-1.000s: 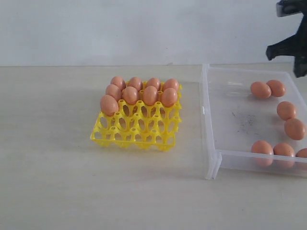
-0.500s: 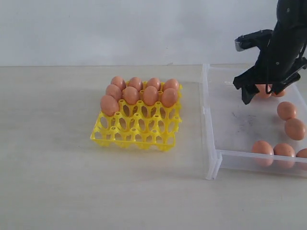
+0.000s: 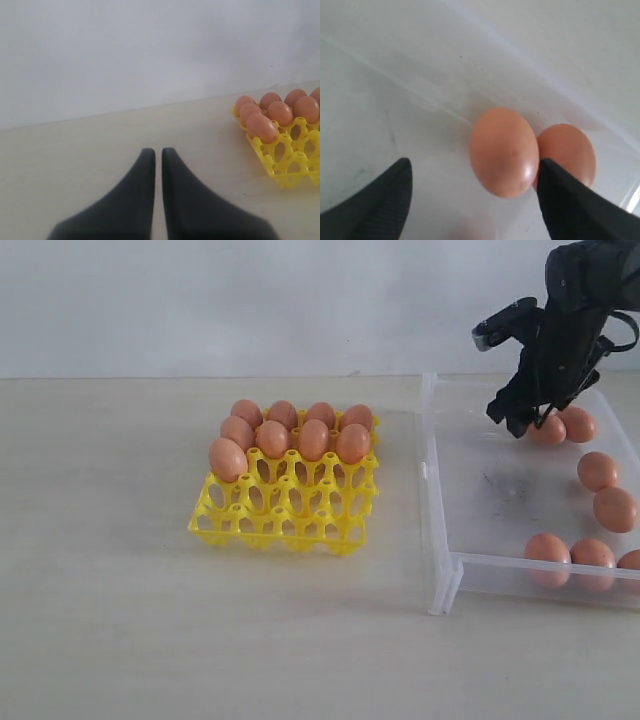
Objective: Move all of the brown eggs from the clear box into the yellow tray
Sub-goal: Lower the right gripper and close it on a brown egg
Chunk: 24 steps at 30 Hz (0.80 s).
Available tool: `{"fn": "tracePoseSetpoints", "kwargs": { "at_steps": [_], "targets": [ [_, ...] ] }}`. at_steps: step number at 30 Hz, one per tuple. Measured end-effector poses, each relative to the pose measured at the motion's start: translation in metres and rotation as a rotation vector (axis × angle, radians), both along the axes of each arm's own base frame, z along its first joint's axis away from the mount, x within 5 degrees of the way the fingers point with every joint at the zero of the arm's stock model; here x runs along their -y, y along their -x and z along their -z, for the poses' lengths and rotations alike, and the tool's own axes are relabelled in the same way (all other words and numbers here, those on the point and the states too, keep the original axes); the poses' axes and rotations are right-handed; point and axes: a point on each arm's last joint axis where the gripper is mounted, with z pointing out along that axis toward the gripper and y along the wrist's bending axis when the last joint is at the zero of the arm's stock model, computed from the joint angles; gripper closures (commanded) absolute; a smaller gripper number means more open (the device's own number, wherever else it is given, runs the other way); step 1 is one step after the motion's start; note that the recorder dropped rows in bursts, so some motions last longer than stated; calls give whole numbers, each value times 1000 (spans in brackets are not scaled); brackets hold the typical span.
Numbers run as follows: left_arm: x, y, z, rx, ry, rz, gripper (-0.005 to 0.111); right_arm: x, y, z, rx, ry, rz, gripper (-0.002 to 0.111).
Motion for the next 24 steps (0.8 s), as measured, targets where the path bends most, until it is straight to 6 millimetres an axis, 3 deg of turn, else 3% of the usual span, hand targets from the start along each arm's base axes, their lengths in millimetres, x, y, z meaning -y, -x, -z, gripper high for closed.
{"fn": "tracePoseSetpoints", "kwargs": {
  "at_steps": [7,14,16,22,24],
  "targets": [
    [0,0,0,0,0,0,103,9,-16,18,-1,119,-42,45],
    [0,0,0,0,0,0,103,8,-23,36,-14,132,-57,47],
    [0,0,0,0,0,0,103,8,-24,37,-14,134,-57,55],
    [0,0,0,0,0,0,103,8,-26,39,2,133,-62,108],
    [0,0,0,0,0,0,103,8,-27,39,15,119,-39,108]
  ]
}}
